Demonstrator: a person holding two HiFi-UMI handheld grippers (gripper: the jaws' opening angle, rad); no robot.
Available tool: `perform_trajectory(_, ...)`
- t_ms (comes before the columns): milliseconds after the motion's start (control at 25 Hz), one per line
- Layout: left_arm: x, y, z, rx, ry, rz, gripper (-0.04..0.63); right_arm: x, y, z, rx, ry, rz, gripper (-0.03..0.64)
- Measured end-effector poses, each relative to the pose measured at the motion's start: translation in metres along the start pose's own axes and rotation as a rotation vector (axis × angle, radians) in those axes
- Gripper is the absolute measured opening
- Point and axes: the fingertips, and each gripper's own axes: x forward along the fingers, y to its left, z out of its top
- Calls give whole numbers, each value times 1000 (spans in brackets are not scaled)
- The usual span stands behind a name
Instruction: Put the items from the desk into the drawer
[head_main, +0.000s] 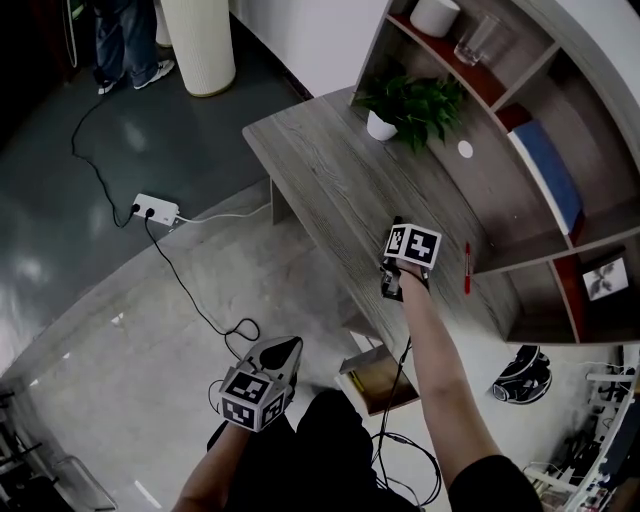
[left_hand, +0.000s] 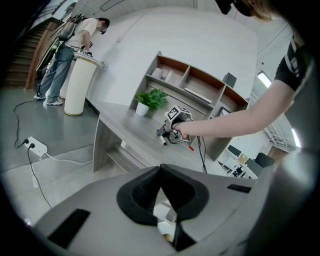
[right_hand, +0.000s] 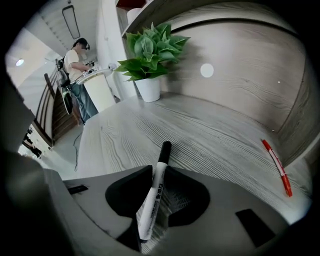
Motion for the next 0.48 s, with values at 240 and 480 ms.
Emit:
perform_trajectory(240,-4,-2,-4,13,7,-4,21,-8,-7,-5,75,-43,77,84)
perform_trajectory(480,-7,-3,-4,20,7,-21,21,-31,-19,-10,99,-80,84,83)
